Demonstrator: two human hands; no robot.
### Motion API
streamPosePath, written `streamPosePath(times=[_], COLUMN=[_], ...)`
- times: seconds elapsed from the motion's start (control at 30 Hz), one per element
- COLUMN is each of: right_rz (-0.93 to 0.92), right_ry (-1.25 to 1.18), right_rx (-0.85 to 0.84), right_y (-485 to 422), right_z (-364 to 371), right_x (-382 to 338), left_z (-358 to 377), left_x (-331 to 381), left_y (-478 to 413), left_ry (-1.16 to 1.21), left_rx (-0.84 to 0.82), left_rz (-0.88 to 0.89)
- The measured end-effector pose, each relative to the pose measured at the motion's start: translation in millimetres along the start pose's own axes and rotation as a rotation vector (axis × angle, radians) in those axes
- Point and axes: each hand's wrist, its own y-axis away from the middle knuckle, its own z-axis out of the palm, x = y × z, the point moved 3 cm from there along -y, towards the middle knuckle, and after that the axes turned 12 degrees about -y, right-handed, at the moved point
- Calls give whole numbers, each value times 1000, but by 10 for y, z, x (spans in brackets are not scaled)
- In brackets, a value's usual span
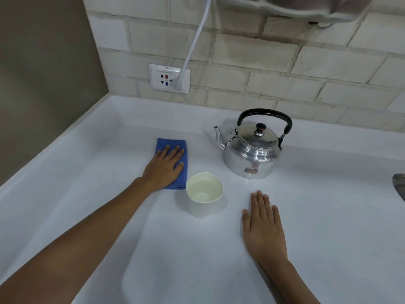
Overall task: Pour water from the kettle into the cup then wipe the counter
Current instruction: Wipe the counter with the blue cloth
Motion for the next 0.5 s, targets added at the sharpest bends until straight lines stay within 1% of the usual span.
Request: streamPosePath(times=[0.1, 0.17, 0.33, 0.5], right_rz=[2, -1, -9, -16], right_ry=[-10, -12, -17, -19], right_rx=[4, 4, -5, 9], right_y=[3, 3, 14, 22], right_z=[-12, -22, -45, -49], right_x=[-12, -19, -29, -33], left_z=[51, 46, 24, 27], left_x=[112, 87, 68, 30], left_y=[-36, -92, -372, -564], left_ry=[5, 15, 3, 5], left_rx=[30, 28, -13, -43], left_rz=[130, 158, 99, 83])
